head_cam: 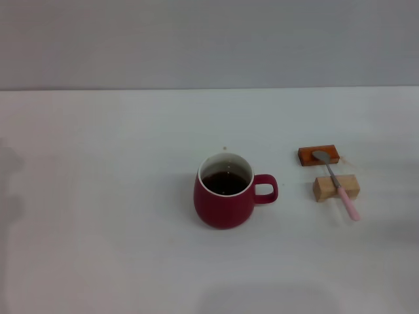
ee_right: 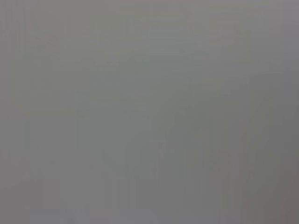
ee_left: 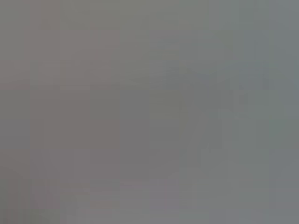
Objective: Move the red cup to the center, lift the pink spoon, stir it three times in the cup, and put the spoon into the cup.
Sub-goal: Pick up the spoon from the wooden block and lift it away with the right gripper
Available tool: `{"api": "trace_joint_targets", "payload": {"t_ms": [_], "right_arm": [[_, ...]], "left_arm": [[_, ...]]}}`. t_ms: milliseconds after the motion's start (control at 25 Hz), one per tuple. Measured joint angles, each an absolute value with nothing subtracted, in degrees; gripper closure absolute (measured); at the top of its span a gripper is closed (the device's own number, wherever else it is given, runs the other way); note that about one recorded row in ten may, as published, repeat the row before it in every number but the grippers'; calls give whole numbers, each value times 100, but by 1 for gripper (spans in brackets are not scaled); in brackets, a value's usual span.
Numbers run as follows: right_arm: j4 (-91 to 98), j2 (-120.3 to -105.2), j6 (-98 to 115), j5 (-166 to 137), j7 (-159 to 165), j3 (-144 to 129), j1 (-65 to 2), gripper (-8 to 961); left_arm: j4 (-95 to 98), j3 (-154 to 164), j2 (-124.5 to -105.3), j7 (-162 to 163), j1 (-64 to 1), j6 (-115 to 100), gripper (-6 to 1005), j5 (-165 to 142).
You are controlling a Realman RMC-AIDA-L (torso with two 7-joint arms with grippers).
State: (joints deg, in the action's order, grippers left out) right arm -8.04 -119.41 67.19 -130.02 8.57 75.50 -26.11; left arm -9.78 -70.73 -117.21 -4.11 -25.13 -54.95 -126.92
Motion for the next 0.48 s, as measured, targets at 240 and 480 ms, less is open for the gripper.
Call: {"api": "trace_joint_targets", "payload": {"t_ms": [240,480], "right_arm": [[-1137,-11951,6779,-13016,847,7130,-2165,215],[-2443,-11960,6963,-12996,780,6134,-1046,214]], "left_arm": [[-824,-7389,-11553,479,-2450,-5360,893,-12728],[-816,-7429,-11578,345,-2540,-5355,778,-12703]]}}
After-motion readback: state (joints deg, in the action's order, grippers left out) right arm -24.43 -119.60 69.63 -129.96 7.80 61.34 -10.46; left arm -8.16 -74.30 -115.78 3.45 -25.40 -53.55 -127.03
